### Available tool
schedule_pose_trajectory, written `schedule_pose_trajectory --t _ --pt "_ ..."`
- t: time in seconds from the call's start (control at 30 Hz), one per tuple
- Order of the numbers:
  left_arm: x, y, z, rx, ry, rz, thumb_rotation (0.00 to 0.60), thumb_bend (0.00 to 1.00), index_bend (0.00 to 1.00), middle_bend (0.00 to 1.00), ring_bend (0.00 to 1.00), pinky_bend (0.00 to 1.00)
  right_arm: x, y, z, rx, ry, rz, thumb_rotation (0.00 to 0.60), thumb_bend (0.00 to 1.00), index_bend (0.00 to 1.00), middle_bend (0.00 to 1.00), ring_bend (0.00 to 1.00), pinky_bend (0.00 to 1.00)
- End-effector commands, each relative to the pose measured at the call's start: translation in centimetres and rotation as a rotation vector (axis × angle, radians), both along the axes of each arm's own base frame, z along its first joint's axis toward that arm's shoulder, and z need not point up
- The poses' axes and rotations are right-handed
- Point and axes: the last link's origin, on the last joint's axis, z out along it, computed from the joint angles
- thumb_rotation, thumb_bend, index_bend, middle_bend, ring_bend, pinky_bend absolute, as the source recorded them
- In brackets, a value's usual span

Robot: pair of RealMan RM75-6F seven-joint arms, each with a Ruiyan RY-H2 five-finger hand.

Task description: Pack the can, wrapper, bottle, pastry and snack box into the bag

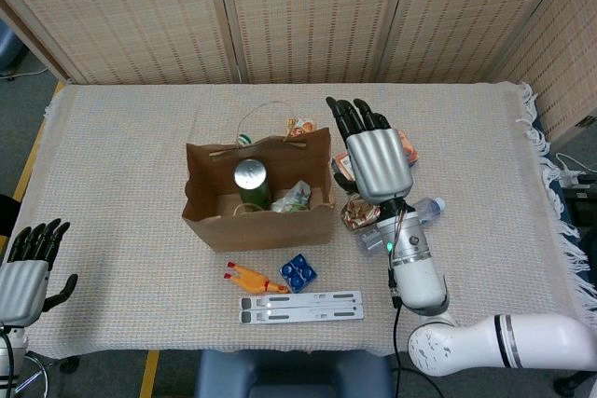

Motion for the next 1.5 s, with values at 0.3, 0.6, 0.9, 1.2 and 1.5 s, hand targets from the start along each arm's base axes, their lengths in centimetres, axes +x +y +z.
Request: schedule_pose_trajectory --t 0.3,0.6,0.9,1.2,1.5 --pt "-0.2 0.0 0.1 -0.004 -0.005 -0.001 0.6 0.36 0.0 0.0 0.0 0.0 -1.1 2.1 0.0 0.081 0.006 0.039 0.6 0.05 0.0 0.11 0.07 0.22" --pt "0.0 0.0 0.0 -0.007 0.001 -0.006 0.6 0.36 0.0 0.0 0.0 0.0 -14.8 5.8 1.5 0.22 0.362 -0.098 0.6 0.04 0.0 0.1 0.04 0.19" --pt "0.1 0.0 -0.1 0.003 0.013 -0.004 0.6 0.36 0.0 0.0 0.0 0.0 -22.6 6.2 -2.8 0.35 0.489 -0.162 0.6 0.03 0.0 0.09 0.03 0.17" --pt "0.0 0.1 -0.1 0.001 0.008 -0.003 0.6 0.36 0.0 0.0 0.0 0.0 -23.6 5.0 -7.6 0.413 0.53 -0.172 0.6 0.03 0.09 0.11 0.08 0.22" --pt "0.0 0.1 0.0 -0.006 0.002 -0.005 0.6 0.36 0.0 0.0 0.0 0.0 -22.9 3.6 -9.8 0.408 0.543 -0.183 0.6 0.03 0.1 0.12 0.1 0.23"
